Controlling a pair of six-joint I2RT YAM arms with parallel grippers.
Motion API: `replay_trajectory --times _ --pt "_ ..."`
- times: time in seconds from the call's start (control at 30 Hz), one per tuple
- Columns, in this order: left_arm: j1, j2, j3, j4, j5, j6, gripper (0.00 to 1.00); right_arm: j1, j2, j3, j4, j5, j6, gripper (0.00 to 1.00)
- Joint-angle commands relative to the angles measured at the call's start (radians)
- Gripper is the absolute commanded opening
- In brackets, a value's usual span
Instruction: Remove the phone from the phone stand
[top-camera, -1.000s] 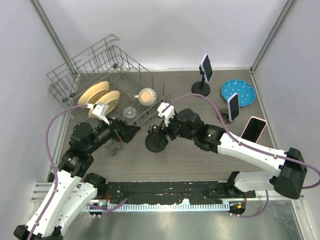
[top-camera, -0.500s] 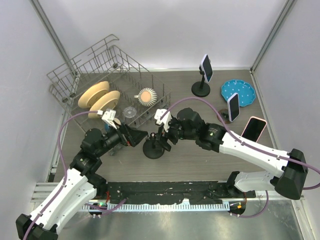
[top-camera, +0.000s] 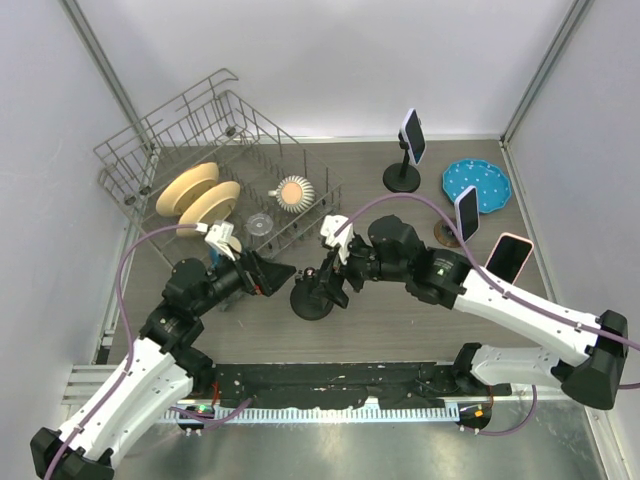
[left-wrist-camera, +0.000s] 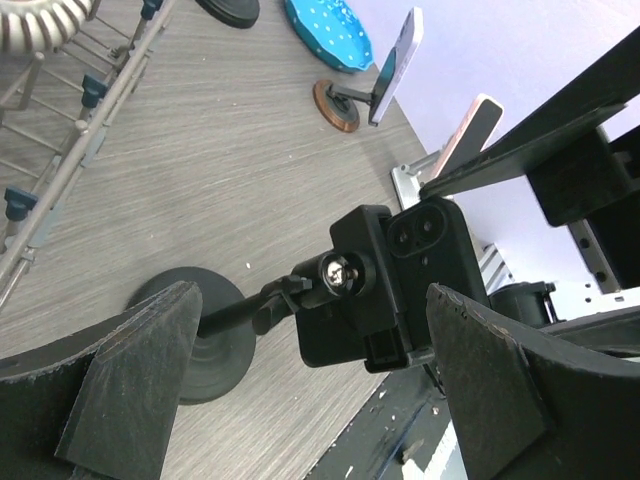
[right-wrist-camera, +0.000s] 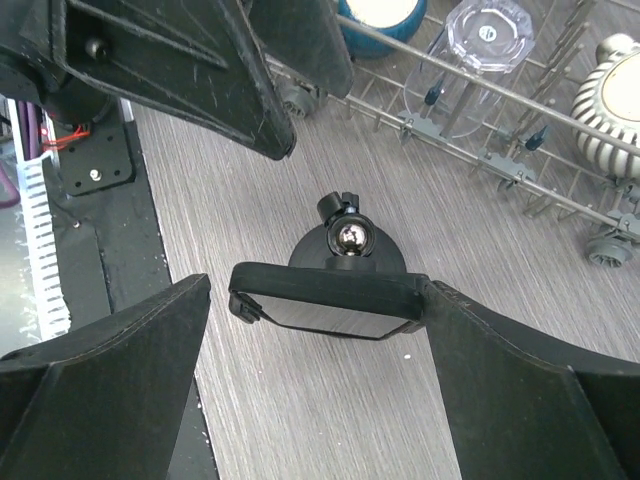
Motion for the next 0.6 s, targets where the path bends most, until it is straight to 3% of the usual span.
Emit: replay_trajectory --times 0.0,0.17,0.3,0.43,0.57 --pt "-0.017 -0.020 0.014 -0.033 0.001 0.008 1.00 0.011 -0.054 0.037 0.046 0.005 0.051 0.93" --pt "-0.043 -0.024 0.037 -0.059 0.076 0.016 1.00 0.011 -0.117 -0.001 0.118 0.217 0.143 0.93" --pt "-0.098 -0.035 0.047 -0.064 0.120 0.022 1.00 0.011 -0.206 -0.076 0.162 0.497 0.212 0.93" --pt "-0.176 -0.015 0.059 -0.058 0.103 0.026 1.00 0.011 -0.330 -0.159 0.228 0.753 0.266 0.93" --pt "-0.308 0.026 0.073 -0.038 0.027 0.051 1.00 0.011 -0.407 -0.222 0.251 0.849 0.290 0.93"
